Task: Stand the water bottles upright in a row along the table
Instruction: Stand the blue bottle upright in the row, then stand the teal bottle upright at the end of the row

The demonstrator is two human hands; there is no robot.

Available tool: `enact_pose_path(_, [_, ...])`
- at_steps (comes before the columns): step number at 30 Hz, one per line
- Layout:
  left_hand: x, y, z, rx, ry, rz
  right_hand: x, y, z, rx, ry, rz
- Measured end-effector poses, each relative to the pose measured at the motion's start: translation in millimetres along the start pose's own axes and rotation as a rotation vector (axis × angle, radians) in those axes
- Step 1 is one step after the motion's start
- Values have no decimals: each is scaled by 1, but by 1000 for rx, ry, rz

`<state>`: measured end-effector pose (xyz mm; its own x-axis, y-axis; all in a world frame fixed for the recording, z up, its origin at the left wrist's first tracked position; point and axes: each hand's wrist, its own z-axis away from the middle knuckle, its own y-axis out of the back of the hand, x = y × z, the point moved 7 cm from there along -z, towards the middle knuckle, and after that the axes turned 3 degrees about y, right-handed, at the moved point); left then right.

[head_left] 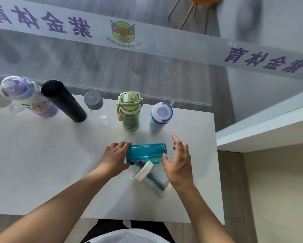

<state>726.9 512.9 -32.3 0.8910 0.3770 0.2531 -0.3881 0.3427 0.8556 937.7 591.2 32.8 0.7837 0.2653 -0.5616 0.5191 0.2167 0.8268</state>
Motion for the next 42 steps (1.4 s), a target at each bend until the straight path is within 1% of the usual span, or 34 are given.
enact_pose_path(4, [0,1,-3,16,-16,59,3,0,6,-15,-19,1])
enact_pose_path(9, [7,26,-1,177,-57,62,-3,1,6,-57,-20,-15])
enact_pose_path(11, [13,37,3,213,-76,89,-6,-3,6,-76,-7,-12])
enact_pose_path(15, [31,54,14,220,-123,204,-11,-13,9,-126,-8,-15])
enact_pose_path(18, [51,61,19,230,-202,286,-15,-18,11,-151,15,-7])
enact_pose_path(23, [81,65,23,255,-335,347,-17,-19,8,-189,41,9])
enact_pose_path(27, [96,65,22,269,-370,435,-9,-17,2,-161,34,-24])
enact_pose_path(31, [103,67,23,267,-384,459,-3,-12,-1,-125,52,-64])
enact_pose_path(35, [110,70,25,239,-396,444,-4,-4,-6,-94,64,-90])
enact_pose_path(39, [110,80,21,339,-414,291,11,9,-15,-42,-25,-108])
enact_pose_path(42, [108,89,13,398,-377,185,32,26,-22,17,-81,-117])
